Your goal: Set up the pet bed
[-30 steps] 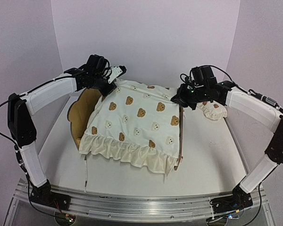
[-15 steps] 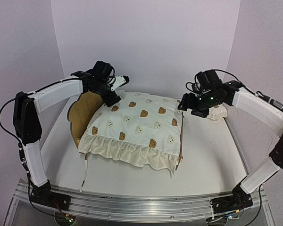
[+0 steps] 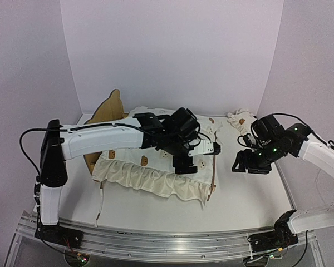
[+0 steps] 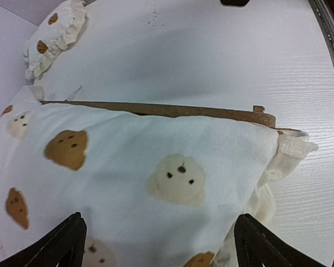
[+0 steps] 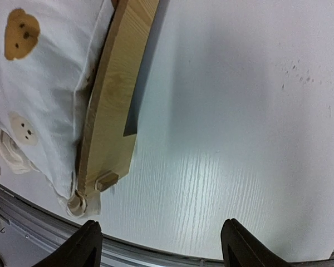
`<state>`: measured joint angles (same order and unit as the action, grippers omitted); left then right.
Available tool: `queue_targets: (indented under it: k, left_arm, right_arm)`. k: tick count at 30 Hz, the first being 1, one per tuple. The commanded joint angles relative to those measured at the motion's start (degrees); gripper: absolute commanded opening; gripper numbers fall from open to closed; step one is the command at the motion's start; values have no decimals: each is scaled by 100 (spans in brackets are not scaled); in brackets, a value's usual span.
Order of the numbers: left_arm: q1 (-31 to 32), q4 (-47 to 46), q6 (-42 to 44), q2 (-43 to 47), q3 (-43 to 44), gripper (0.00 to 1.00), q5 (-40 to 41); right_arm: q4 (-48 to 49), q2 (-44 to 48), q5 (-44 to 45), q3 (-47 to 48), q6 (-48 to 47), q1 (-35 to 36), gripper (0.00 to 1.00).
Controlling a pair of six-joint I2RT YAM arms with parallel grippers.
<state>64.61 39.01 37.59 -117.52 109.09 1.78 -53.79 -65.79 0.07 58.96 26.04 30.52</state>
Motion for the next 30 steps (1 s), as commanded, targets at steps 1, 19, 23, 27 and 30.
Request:
queue_targets:
  k: [1, 19, 23, 27, 30]
  left_arm:
    - [-133, -487, 74, -542, 379, 89, 337]
    - [-1072, 548, -137, 111, 896, 0, -464]
    - [-1350, 735, -110, 237, 924, 0, -723]
    - [-1437, 810, -69, 276, 1029, 0, -821]
    - [-1487, 826, -78, 276, 1072, 0, -877]
  right_arm:
    - [-54, 357, -564, -247, -74, -16, 70]
    - [2271, 518, -2038, -502, -2458, 189, 46]
    - [3571, 131, -2379, -652, -3762, 433, 44]
    - [3812, -576, -2328, -392, -4602, 491, 43]
    - [3921, -1149, -2383, -123, -4858, 501, 43]
